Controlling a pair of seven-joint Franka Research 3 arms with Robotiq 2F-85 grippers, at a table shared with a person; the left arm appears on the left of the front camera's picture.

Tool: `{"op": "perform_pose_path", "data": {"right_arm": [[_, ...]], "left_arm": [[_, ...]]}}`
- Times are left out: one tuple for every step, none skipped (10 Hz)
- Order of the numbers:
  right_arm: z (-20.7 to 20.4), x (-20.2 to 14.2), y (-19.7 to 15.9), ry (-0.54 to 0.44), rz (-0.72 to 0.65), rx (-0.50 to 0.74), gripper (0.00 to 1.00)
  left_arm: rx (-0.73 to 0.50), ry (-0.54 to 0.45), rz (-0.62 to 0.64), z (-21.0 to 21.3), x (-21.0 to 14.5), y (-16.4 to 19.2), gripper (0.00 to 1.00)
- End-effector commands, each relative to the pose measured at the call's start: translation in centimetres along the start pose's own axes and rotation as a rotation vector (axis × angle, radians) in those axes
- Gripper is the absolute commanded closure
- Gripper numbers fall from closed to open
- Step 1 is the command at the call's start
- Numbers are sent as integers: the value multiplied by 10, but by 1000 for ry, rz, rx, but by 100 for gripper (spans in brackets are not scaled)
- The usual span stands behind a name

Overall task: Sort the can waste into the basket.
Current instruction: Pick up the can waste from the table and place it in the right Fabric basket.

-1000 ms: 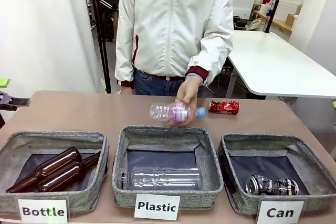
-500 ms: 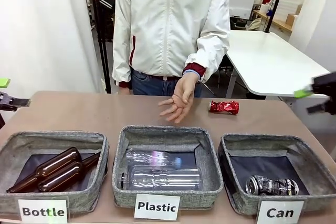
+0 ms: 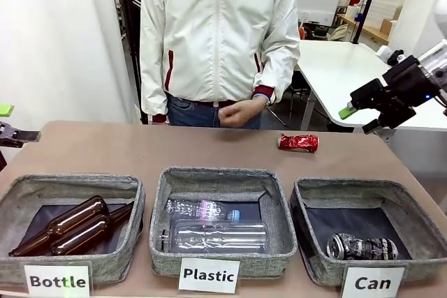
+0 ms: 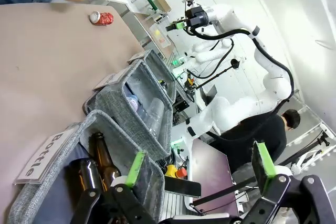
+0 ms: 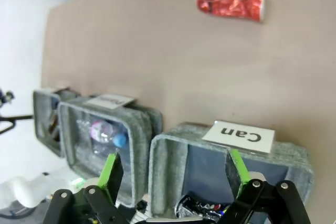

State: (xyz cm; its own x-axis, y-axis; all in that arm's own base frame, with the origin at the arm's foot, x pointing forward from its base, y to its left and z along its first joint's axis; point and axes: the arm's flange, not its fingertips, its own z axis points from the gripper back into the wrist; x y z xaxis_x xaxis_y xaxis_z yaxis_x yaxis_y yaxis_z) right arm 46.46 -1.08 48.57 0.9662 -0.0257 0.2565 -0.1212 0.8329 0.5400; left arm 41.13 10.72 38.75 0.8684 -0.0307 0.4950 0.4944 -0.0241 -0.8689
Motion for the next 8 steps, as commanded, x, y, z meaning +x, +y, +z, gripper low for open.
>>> {"op": "perform_pose_path", "data": {"right_arm": [[-6, 0, 6, 8, 15, -7, 0], [-6, 0, 6, 8, 15, -7, 0], [-6, 0, 6, 8, 15, -7, 0], [0, 0, 0, 2, 2, 2, 0], [-18, 33, 8, 11, 96, -52, 0], [-38, 59, 14, 36, 108, -88, 0], [-53, 79, 16, 32, 89, -135, 0], [-72, 104, 16, 46, 94, -154, 0]], "left_arm": [[4, 11, 5, 0, -2, -3, 0], [4, 11, 5, 0, -2, -3, 0], [4, 11, 5, 0, -2, -3, 0], [4, 11, 5, 0, -2, -3, 0], [4, 11, 5, 0, -2, -3, 0], [4, 11, 5, 0, -2, -3, 0], [4, 11, 5, 0, -2, -3, 0], [4, 11, 5, 0, -2, -3, 0]]}}
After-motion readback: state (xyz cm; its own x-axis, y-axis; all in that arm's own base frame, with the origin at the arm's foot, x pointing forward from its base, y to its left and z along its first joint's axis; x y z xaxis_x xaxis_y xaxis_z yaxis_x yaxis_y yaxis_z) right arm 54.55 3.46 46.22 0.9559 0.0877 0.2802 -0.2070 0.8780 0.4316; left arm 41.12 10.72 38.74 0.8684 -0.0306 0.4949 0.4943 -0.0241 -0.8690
